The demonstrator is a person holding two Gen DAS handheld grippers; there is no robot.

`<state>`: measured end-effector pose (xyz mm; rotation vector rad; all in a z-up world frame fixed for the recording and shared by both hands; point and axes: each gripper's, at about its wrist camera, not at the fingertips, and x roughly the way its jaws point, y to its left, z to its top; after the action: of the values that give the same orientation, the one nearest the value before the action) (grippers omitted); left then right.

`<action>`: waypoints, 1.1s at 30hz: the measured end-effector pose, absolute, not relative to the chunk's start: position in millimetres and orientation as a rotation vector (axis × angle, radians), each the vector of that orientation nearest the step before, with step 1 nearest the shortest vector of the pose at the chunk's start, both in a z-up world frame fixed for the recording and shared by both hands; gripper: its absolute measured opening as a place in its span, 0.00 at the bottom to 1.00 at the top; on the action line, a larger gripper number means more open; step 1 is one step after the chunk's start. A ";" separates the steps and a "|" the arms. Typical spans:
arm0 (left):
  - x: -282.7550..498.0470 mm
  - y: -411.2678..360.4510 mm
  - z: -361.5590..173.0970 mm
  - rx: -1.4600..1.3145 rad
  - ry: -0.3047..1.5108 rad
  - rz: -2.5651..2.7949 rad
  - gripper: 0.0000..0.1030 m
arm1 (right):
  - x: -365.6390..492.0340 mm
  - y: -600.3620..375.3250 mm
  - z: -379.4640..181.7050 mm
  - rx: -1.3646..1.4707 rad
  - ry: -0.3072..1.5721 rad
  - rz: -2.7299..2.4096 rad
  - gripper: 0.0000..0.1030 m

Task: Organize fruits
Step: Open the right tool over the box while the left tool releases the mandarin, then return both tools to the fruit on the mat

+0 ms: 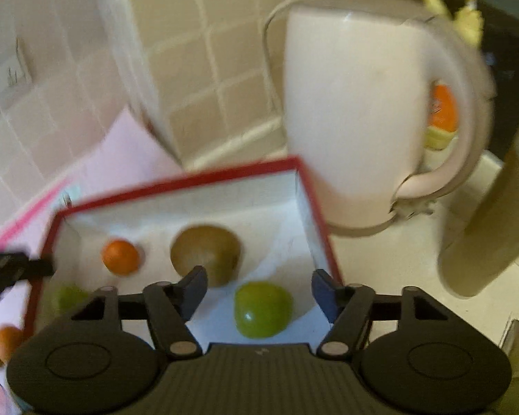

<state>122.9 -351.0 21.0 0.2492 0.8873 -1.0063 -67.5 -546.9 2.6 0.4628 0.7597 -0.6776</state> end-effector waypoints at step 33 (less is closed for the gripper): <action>89.1 54.7 52.3 -0.112 0.802 -0.407 0.77 | 10.9 -300.9 42.5 0.358 0.730 -0.238 0.93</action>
<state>89.1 54.7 52.3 -0.1124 0.8023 -0.4066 10.9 -300.9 42.5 0.3578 0.7295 -0.2376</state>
